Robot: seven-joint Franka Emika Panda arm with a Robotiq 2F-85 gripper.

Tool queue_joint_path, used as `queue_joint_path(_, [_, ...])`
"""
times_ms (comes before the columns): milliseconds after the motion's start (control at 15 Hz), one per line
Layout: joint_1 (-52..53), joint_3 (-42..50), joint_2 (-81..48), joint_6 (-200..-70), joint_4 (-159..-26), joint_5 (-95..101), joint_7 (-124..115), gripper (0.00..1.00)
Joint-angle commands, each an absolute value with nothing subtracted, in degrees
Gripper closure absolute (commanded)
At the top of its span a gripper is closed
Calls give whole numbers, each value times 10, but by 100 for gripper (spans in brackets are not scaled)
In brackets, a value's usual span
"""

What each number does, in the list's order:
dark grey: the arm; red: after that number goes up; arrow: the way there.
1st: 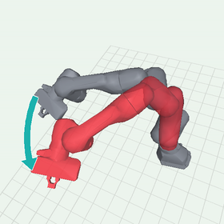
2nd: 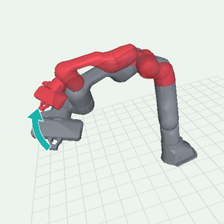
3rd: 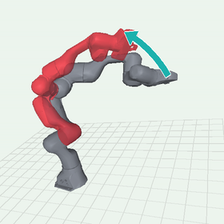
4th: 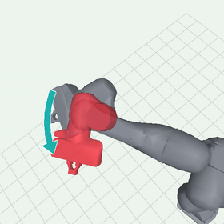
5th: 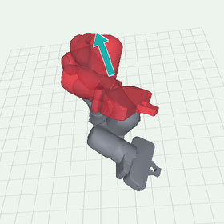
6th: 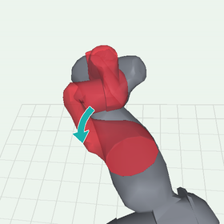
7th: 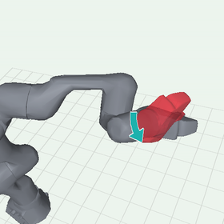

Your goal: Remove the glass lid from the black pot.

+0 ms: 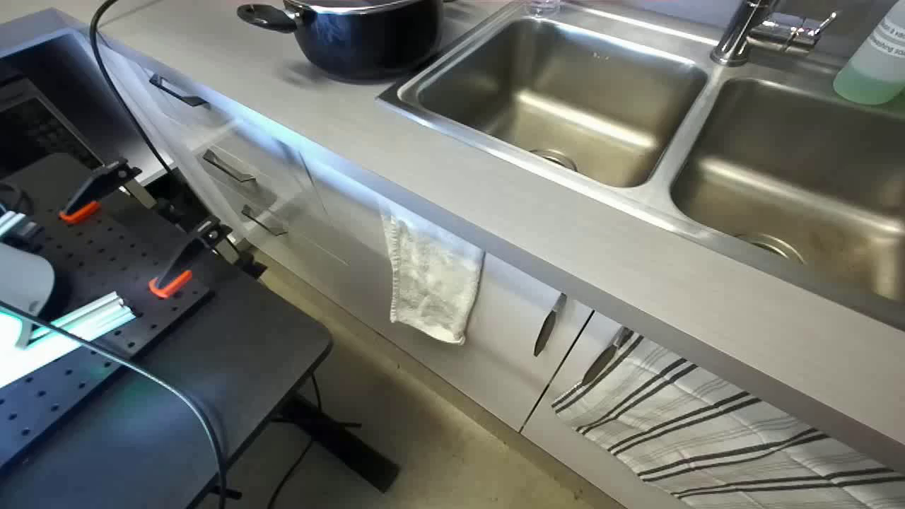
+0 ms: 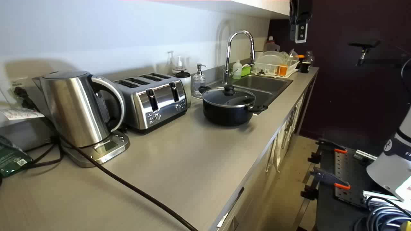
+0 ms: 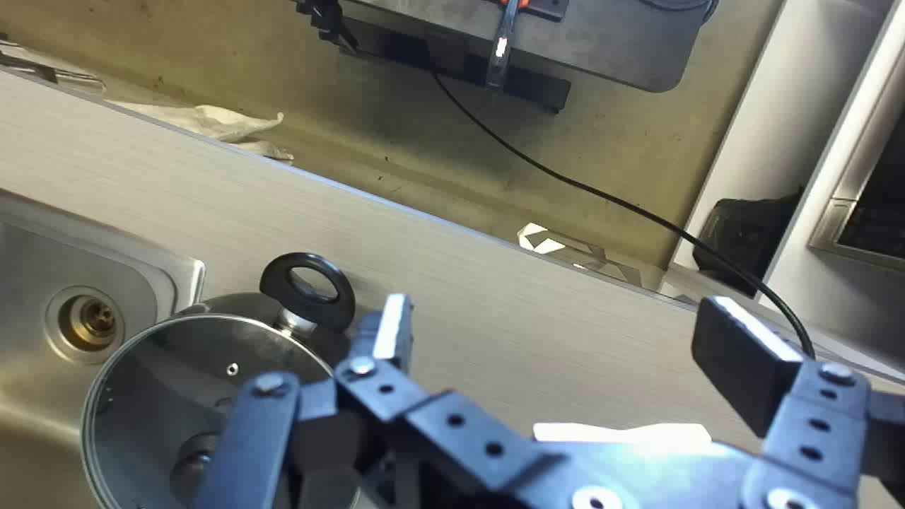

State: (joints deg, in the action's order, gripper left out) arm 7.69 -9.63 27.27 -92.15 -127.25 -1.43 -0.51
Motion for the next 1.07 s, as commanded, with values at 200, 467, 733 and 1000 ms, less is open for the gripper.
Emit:
queue_joint_path(200, [81, -93, 272, -920, -1270, -13, -7, 0])
queue_joint_path(467, [81, -93, 272, -920, -1270, -13, -7, 0])
queue_joint_path(733, [81, -92, 270, -922, -1270, -13, -4, 0])
queue_joint_path(1000, [75, -79, 253, -934, -1271, -13, 9, 0])
